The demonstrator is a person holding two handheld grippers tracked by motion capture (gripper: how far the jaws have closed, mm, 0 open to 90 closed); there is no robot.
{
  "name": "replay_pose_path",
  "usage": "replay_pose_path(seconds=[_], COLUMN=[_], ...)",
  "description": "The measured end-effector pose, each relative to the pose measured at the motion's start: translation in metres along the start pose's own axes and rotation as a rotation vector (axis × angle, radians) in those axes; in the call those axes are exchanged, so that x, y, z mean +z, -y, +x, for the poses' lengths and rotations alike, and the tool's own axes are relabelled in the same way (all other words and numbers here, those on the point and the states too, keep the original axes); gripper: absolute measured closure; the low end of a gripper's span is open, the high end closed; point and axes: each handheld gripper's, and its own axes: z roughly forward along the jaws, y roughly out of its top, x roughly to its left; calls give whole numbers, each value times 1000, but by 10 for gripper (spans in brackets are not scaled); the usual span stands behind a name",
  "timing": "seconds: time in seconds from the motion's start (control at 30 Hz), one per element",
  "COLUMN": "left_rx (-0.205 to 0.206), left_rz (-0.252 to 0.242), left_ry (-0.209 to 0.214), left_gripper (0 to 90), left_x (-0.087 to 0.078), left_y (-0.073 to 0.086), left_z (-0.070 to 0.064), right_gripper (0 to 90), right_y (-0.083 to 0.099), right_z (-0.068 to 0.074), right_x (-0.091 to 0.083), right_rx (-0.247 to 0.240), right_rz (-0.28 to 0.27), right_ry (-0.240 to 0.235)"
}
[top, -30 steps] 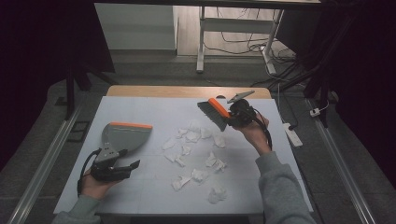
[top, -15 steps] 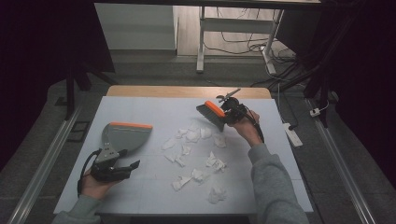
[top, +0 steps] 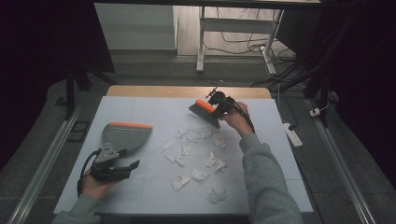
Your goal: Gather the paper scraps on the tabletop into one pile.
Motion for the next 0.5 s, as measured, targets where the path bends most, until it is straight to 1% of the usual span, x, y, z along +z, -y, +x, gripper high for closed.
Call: replay_pose_path(seconds=[0.13,0.17,0.27,0.33,0.43,0.47,0.5], left_rx=[3,3,4,4,2,3,4], left_rz=[0,-1,-2,-1,1,1,1], left_ry=[1,0,1,0,0,-1,-2], left_gripper=[320,320,320,320,320,320,320], left_x=[0,0,0,0,0,0,0], left_y=[0,0,1,1,1,1,1], left_z=[0,0,0,0,0,0,0], right_gripper=[680,680,680,680,680,680,680], right_y=[-10,-12,-14,-14,-12,-11,-10], right_z=[8,10,17,21,28,29,32], right_x=[3,3,2,1,-2,-4,-6], right_rx=[-73,-78,-128,-160,-185,-192,-186], right_rz=[27,31,55,61,68,68,66], right_ry=[-5,-7,-4,-9,-8,-18,-39])
